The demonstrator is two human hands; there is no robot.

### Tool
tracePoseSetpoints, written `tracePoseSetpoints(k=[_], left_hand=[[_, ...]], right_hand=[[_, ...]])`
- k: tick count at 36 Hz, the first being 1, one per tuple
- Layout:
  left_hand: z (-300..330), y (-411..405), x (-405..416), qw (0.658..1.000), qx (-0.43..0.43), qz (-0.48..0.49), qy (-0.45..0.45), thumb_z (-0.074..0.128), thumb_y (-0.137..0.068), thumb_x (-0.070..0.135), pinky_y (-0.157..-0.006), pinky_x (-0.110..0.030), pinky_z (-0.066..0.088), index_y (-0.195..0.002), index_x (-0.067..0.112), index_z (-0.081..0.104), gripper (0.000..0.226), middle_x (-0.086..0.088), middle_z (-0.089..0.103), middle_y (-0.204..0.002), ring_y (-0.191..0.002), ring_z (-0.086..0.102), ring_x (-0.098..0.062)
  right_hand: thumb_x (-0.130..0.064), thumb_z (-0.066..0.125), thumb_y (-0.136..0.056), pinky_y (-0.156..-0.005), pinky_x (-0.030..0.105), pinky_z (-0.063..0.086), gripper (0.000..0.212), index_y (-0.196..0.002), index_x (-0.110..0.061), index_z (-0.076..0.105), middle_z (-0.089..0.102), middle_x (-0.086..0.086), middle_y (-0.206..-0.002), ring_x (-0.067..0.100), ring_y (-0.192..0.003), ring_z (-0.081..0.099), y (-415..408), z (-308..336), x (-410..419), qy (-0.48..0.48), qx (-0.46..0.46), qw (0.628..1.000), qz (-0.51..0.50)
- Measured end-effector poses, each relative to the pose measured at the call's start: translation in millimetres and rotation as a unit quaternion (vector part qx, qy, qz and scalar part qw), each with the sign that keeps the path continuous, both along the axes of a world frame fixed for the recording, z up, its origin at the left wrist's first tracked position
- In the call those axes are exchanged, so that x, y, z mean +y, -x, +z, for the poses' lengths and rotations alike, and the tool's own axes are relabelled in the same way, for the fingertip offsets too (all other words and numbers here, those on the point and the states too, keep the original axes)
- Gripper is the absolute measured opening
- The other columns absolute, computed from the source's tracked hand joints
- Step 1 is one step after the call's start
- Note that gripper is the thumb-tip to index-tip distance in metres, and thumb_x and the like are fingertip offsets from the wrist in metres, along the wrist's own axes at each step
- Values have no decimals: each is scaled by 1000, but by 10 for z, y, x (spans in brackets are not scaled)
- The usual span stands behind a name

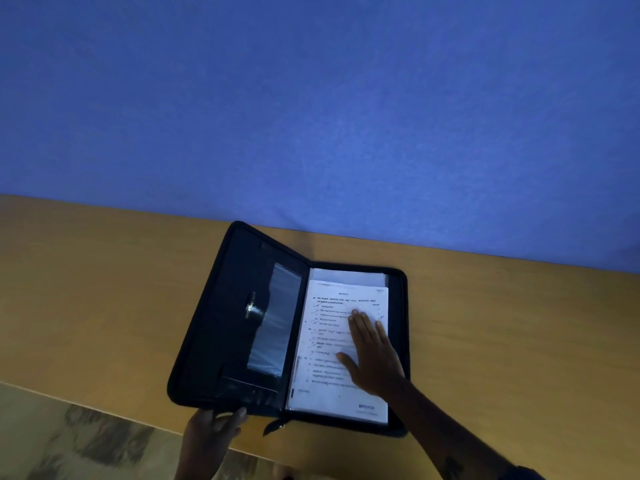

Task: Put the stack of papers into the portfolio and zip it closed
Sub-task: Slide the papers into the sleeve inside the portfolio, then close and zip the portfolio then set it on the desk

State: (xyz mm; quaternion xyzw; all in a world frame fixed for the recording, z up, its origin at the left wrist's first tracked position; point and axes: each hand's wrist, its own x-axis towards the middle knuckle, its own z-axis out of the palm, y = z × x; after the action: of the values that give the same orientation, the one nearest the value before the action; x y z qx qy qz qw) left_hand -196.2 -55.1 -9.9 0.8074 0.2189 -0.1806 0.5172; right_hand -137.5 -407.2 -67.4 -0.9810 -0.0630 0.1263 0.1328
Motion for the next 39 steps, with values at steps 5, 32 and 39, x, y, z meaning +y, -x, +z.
tracePoseSetpoints(k=[5, 32, 39], left_hand=[[66, 49, -110, 994, -48, -26, -98, 86, -82, 16, -72, -23, 62, -107, 17, 72, 29, 7, 79, -89, -86, 78, -15], [-64, 252, -1323, 827, -290, -427, -222, 93, -54, 28, -50, -24, 56, -96, 30, 70, 48, 9, 69, -96, -78, 72, -11], [-294, 259, -1331, 831, -251, -451, -207, 75, -85, 41, -95, -27, 49, -120, 33, 64, 37, 12, 57, -125, -119, 56, -8]], right_hand=[[-63, 27, -111, -136, 44, -4, 87, -171, -9, -6, -16, 8, -179, 24, -167, -13, -3, -1, -94, 26, 16, 999, 17], [-56, 49, -108, -81, 35, 65, 43, -124, -32, 80, 82, 2, -118, 21, -106, 79, 1180, 532, -410, -615, 16, 684, -393], [-27, 82, -95, -80, 29, 66, 41, -134, -32, 71, 80, -8, -115, 11, -106, 75, 1349, 381, -393, -476, 23, 771, -423]])
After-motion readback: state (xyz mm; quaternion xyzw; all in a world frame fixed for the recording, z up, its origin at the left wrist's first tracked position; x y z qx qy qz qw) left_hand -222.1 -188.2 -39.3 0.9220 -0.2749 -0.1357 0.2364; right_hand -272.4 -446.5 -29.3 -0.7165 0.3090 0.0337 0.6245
